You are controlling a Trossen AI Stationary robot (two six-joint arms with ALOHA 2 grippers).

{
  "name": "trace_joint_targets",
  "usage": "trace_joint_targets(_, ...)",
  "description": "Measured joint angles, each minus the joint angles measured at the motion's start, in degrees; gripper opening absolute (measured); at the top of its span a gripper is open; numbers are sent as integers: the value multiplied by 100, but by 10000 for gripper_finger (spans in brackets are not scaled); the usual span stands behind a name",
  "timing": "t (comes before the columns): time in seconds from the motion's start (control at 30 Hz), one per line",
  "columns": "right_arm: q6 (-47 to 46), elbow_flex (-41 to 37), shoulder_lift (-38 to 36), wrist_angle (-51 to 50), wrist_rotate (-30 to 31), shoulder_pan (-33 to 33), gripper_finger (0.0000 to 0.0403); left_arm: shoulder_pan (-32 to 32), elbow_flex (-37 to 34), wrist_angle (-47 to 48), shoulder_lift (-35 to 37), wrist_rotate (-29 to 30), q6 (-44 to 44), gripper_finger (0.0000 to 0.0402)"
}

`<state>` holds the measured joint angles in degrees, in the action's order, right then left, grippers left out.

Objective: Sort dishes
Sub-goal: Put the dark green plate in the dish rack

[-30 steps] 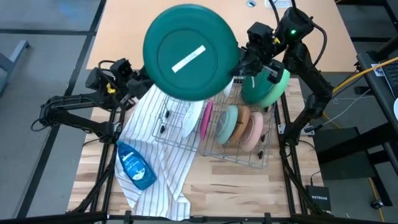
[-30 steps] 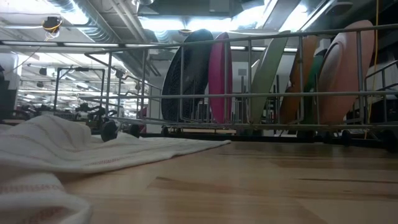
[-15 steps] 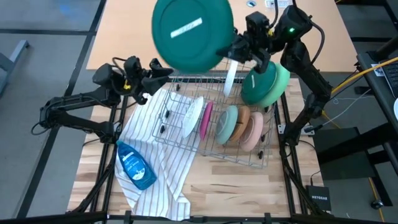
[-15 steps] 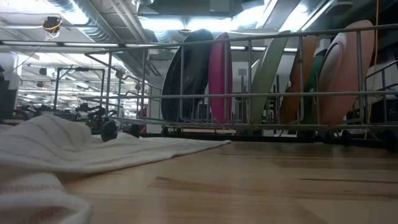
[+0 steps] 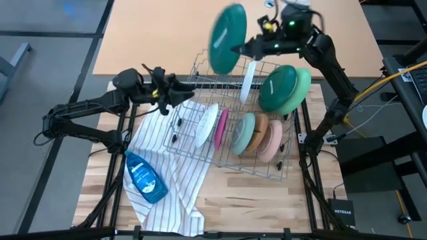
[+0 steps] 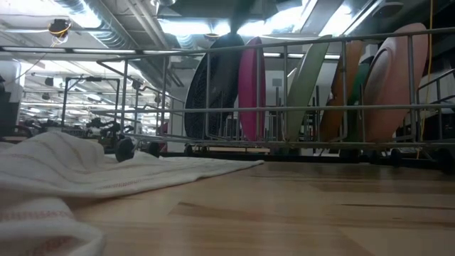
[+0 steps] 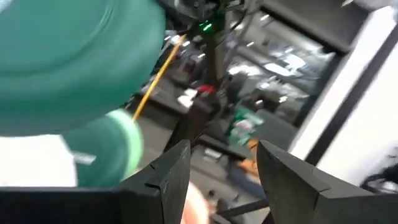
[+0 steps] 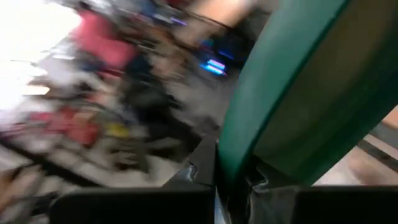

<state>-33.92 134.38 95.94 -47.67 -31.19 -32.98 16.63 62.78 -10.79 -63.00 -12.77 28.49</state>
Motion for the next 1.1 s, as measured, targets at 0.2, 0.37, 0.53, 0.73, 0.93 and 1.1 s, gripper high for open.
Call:
trace_joint_targets(0.2, 252, -371, 46, -872, 725, -11, 12, 4, 0, 778, 0, 564, -231, 175)
trace_joint_targets(0.37, 19, -1180, 46, -186, 718, -10, 13, 3, 0, 1139, 0, 723, -302, 175)
trace_joint_targets(0.53, -356, -2096, 48, 863, 718, -10, 12, 4, 0, 1221, 0, 725, -302, 175)
trace_joint_targets(0.73, -777, -2862, 48, 1142, 879, -7, 13, 4, 0, 1220, 0, 725, -302, 175)
trace_joint_targets(0.93, -780, -3072, 55, 1158, 1227, -7, 12, 4, 0, 1237, 0, 725, -302, 175)
trace_joint_targets(1.1, -780, -3072, 55, 1164, 1488, -7, 11, 4, 0, 1237, 0, 725, -302, 175)
